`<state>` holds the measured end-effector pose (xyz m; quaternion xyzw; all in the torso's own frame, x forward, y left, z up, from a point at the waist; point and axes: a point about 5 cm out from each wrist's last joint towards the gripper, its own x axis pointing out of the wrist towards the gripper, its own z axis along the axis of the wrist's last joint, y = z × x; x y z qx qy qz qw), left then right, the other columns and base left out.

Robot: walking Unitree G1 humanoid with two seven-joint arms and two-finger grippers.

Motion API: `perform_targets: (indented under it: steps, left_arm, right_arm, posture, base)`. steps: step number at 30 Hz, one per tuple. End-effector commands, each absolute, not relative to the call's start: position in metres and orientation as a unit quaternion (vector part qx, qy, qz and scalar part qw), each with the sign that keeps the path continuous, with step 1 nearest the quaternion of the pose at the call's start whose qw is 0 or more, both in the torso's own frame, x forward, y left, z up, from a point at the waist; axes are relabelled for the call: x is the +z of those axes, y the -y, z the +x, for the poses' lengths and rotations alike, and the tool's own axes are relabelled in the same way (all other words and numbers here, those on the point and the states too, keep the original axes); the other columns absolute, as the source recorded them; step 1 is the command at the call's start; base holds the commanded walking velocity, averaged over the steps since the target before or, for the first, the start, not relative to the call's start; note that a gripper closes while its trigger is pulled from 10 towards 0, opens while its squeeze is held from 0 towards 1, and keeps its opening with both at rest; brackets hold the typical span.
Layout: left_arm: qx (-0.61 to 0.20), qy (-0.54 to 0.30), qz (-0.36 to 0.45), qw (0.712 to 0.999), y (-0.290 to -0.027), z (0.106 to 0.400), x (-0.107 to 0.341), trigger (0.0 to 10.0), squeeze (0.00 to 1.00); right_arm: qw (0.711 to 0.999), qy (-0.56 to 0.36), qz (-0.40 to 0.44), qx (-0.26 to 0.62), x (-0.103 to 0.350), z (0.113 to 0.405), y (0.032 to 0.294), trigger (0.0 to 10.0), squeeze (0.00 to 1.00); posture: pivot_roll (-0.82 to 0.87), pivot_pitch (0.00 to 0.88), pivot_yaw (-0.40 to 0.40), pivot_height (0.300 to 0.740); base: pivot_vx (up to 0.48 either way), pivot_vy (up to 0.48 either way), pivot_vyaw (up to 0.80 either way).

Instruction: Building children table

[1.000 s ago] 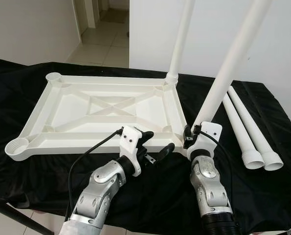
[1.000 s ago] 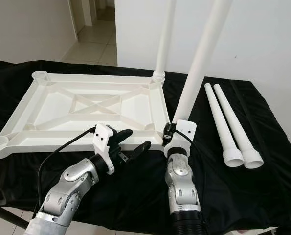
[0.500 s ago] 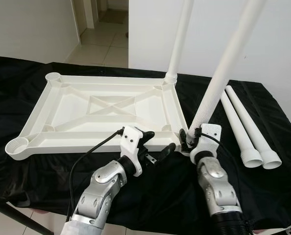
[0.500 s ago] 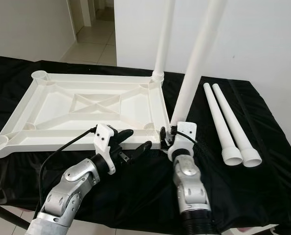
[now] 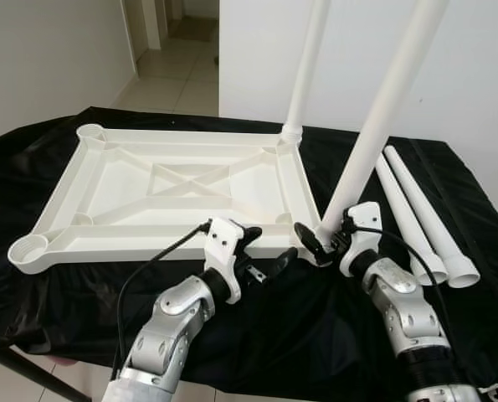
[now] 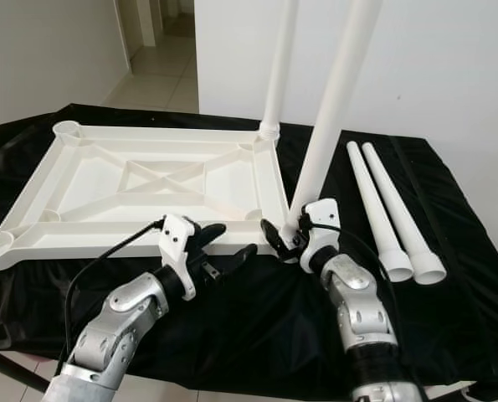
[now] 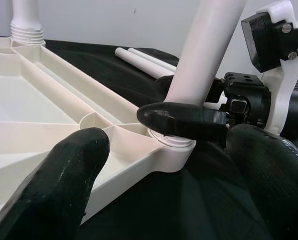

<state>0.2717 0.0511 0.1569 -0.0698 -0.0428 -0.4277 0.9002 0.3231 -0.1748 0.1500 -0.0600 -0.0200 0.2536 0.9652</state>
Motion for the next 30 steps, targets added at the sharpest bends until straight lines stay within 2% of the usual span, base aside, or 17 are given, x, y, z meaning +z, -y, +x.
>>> perform_targets:
  steps: [1,9,10,11,12,13,21,24,26,29,30]
  left_arm:
    - [-0.406,0.038,-0.068,0.910,-0.053,0.272,0.157,10.0,0.00]
    - [-0.409,0.037,-0.067,0.909,-0.052,0.270,0.157,10.0,0.00]
    - [-0.409,0.038,-0.068,0.909,-0.052,0.270,0.158,10.0,0.00]
    - [-0.409,0.038,-0.067,0.909,-0.052,0.270,0.158,10.0,0.00]
    - [-0.409,0.038,-0.067,0.909,-0.052,0.270,0.158,10.0,0.00]
    - [-0.408,0.038,-0.067,0.910,-0.052,0.269,0.158,10.0,0.00]
    - [-0.408,0.037,-0.067,0.910,-0.052,0.269,0.157,10.0,0.00]
    - [-0.409,0.035,-0.067,0.909,-0.052,0.267,0.157,10.0,0.00]
    - [-0.410,0.035,-0.067,0.909,-0.052,0.267,0.157,10.0,0.00]
    - [-0.407,0.035,-0.068,0.910,-0.052,0.269,0.157,10.0,0.00]
    - [-0.407,0.035,-0.068,0.910,-0.052,0.269,0.157,10.0,0.00]
  right_arm:
    - [0.962,0.018,-0.060,0.265,0.147,0.323,0.175,10.0,0.00]
    - [0.949,-0.001,-0.079,0.305,0.141,0.334,0.182,10.0,0.00]
    - [0.949,-0.009,-0.077,0.306,0.138,0.335,0.184,4.0,0.00]
    - [0.949,-0.014,-0.077,0.305,0.136,0.335,0.186,1.5,0.00]
    - [0.949,-0.014,-0.077,0.305,0.136,0.335,0.186,1.5,0.00]
    - [0.949,-0.016,-0.078,0.305,0.134,0.335,0.187,0.0,0.00]
    - [0.956,-0.022,-0.054,0.289,0.128,0.334,0.188,0.0,0.00]
    - [0.972,-0.034,-0.052,0.227,0.120,0.333,0.189,0.0,0.00]
    - [0.974,-0.036,-0.053,0.217,0.119,0.333,0.189,0.0,0.00]
    - [0.992,-0.048,-0.034,0.110,0.111,0.329,0.191,0.0,0.00]
    - [0.992,-0.048,-0.034,0.110,0.111,0.329,0.191,0.0,0.00]
  posture:
    - [0.02,0.046,-0.027,0.740]
    - [0.03,0.044,-0.026,0.740]
    - [0.03,0.046,-0.027,0.740]
    - [0.03,0.046,-0.027,0.740]
    - [0.03,0.046,-0.027,0.740]
    - [0.03,0.046,-0.027,0.740]
    - [0.03,0.047,-0.027,0.740]
    - [0.03,0.049,-0.030,0.740]
    - [0.03,0.049,-0.030,0.740]
    - [0.02,0.049,-0.032,0.740]
    - [0.02,0.049,-0.032,0.740]
  base:
    - [0.000,0.000,0.00]
    - [0.000,0.000,0.00]
    - [0.000,0.000,0.00]
    - [0.000,0.000,0.00]
    - [0.000,0.000,0.00]
    - [0.000,0.000,0.00]
    - [0.000,0.000,0.00]
    - [0.000,0.000,0.00]
    - [0.000,0.000,0.00]
    - [0.000,0.000,0.00]
    - [0.000,0.000,0.00]
